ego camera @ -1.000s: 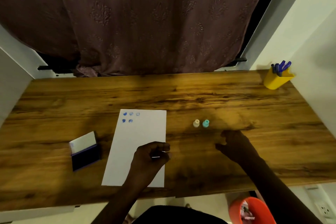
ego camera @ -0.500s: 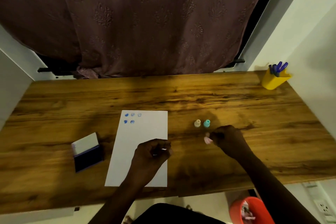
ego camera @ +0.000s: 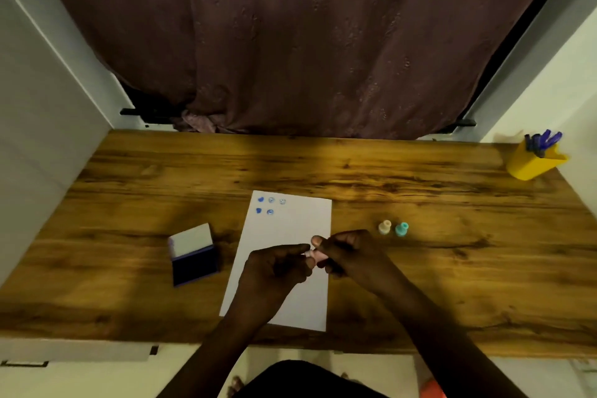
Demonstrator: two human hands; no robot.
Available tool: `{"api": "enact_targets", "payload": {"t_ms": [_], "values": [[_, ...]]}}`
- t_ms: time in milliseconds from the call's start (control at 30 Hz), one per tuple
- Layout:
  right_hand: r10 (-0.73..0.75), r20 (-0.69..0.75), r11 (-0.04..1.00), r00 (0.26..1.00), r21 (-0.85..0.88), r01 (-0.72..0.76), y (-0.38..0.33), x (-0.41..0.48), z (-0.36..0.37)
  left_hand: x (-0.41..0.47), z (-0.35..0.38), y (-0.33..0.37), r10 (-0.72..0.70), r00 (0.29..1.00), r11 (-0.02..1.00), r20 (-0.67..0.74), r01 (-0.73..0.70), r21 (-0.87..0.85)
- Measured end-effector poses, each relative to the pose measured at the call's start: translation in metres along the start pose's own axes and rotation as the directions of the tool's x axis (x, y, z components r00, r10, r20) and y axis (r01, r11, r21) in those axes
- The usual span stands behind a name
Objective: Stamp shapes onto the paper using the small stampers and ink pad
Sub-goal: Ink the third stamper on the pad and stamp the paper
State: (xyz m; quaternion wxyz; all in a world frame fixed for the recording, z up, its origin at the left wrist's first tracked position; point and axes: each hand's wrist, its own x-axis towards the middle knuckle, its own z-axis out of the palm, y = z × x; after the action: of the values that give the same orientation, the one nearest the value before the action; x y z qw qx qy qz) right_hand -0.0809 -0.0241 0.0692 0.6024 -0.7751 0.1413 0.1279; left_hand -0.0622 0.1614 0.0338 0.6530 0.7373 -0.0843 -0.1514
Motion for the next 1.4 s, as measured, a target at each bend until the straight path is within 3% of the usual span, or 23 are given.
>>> {"api": "enact_targets", "payload": {"t_ms": [300, 600, 967, 1167, 1267, 1400], "values": [[0.066, 0.152, 0.997, 0.986, 0.037, -0.073, -0.009, 0.014, 0.045, -0.019, -0.048, -0.011, 0.012, 0.998, 1.000, -0.057, -0.011, 0.022], [-0.046, 0.269, 0.999, 0.962, 0.033, 0.039, -0.019, 0.028, 0.089, -0.033, -0.094, -0.025, -0.048, 0.987, 0.999, -0.152, 0.045, -0.027], [-0.167, 0.242, 0.946, 0.956, -0.235, 0.225, -0.021, 0.066, 0.160, -0.068, -0.177, -0.071, -0.160, 0.936, 0.979, -0.313, 0.111, -0.168], [-0.248, 0.297, 0.796, 0.922, -0.480, 0.369, -0.020, 0.082, 0.206, -0.084, -0.210, -0.085, -0.167, 0.910, 0.985, -0.380, 0.141, -0.096], [-0.267, 0.342, 0.652, 0.901, -0.624, 0.430, -0.020, 0.088, 0.227, -0.088, -0.219, -0.086, -0.146, 0.908, 0.989, -0.393, 0.145, -0.034], [-0.277, 0.369, 0.467, 0.887, -0.755, 0.460, -0.019, 0.096, 0.246, -0.092, -0.226, -0.082, -0.188, 0.891, 0.982, -0.412, 0.172, -0.077]]}}
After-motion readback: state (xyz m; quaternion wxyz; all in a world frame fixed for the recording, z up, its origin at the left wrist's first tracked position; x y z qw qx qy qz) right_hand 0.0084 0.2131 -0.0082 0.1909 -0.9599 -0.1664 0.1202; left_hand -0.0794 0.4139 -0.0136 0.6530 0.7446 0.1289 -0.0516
